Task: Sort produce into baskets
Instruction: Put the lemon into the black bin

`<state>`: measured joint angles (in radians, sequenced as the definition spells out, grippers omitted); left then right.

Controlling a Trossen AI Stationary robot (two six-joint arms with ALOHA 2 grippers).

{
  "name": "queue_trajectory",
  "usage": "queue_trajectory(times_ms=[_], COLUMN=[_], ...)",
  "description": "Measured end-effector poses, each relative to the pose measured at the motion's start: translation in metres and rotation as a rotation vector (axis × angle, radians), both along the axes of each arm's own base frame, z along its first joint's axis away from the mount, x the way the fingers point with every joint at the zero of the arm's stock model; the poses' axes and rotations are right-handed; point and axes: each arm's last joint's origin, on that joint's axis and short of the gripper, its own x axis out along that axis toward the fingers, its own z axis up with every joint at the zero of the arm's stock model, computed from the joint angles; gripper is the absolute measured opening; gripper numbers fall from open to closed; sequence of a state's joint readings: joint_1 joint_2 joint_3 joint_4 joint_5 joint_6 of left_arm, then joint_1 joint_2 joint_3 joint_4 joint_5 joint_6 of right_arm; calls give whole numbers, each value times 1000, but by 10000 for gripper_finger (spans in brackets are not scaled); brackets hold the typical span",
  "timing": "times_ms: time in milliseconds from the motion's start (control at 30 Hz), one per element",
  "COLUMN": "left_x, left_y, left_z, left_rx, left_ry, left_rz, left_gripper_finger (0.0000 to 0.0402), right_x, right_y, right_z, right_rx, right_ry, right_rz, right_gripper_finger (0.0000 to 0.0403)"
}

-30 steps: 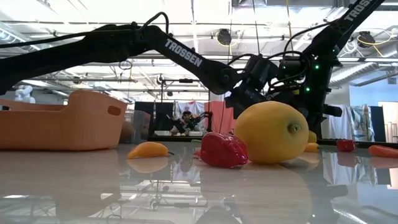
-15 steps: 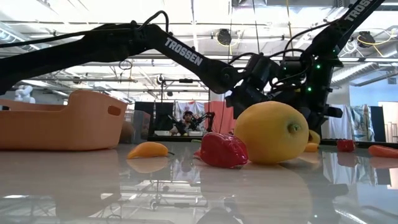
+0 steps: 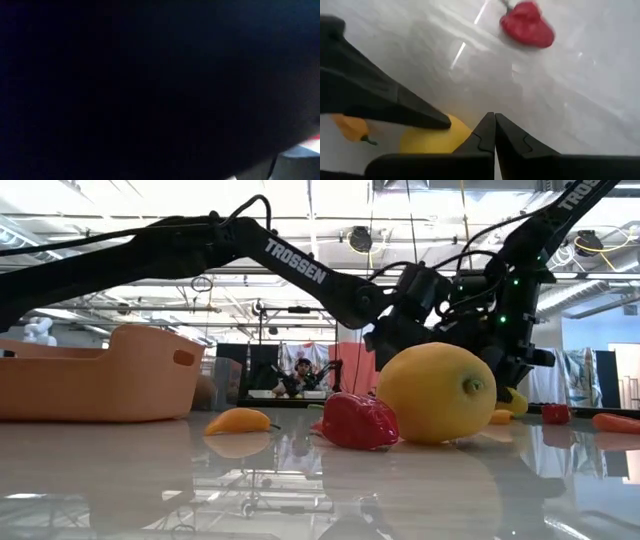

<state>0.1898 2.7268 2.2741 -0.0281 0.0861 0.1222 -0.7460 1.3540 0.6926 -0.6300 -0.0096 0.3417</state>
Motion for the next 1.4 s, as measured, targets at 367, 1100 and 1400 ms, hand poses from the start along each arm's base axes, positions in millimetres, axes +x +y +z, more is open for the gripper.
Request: queue_trajectory(times_ms=[367, 1100, 1400], left_x=[1, 1, 3], left_y=[-5, -7, -21], left_z=[2, -5, -5], left_rx=[-6, 50, 52], left_ry=[1, 23, 21], left_rz=[-15, -5, -36], left_gripper_finger=[293, 293, 293], right_x=[-28, -51, -54], right_y=[18, 44, 48], right_z=[30, 15, -7], right_rx=[-48, -19, -13], right_ry=[44, 57, 32], right_rz=[-74, -199, -256], right_gripper_finger=[0, 0, 0])
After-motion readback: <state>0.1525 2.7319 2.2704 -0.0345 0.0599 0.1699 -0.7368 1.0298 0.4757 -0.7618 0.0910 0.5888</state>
